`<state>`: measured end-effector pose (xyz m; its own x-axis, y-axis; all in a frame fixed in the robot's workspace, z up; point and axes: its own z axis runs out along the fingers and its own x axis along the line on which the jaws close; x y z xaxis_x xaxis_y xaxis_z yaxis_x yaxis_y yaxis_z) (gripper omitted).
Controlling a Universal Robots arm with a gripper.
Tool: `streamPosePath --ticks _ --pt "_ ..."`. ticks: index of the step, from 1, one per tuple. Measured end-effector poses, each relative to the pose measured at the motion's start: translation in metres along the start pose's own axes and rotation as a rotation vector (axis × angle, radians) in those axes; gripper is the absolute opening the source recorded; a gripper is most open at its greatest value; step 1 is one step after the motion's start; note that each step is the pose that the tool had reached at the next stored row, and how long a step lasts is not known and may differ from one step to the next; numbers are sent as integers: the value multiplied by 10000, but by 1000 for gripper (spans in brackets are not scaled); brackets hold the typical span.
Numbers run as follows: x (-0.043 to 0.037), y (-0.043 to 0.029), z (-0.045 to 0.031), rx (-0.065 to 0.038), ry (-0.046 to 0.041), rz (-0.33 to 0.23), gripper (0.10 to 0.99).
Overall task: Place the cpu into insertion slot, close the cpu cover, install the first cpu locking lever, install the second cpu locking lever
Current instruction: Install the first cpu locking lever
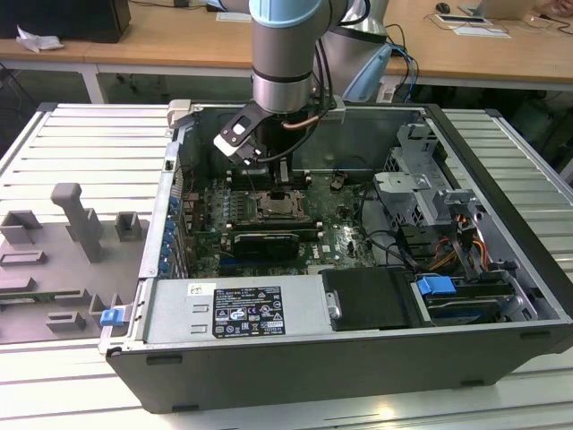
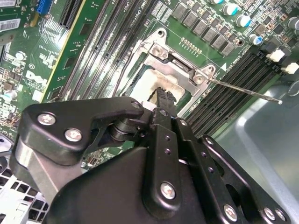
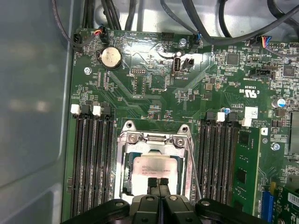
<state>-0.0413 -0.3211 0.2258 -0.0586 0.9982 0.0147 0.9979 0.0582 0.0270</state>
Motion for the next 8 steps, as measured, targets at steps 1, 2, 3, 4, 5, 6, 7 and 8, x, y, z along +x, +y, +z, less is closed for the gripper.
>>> streamPosePath --ticks 1,2,3,4,5,6,7,8 --pt "0 0 -6 1 -1 0 106" --pt "0 0 -13 1 -2 0 106" --pt "0 0 -16 1 -2 0 106" --pt "0 0 -19 1 -1 1 106" --pt "0 0 -26 1 -2 0 106" --pt "0 1 -37 1 -2 1 106" --pt "0 1 -42 2 -2 0 106" --pt "0 1 -48 1 -2 1 106"
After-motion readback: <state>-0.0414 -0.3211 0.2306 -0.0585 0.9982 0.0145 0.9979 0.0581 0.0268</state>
